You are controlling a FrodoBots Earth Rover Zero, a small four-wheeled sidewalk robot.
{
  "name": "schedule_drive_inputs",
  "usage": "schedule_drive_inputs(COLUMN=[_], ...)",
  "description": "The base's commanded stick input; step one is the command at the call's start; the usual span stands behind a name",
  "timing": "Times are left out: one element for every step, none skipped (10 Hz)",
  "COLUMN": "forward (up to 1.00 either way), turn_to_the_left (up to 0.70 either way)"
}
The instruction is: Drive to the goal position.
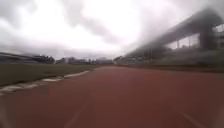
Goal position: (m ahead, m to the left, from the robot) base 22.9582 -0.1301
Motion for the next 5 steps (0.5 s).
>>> schedule_drive_inputs(forward=[0.70,0.70,0.70,0.70,0.70], turn_to_the_left=[0.00,0.00,0.00,0.00,0.00])
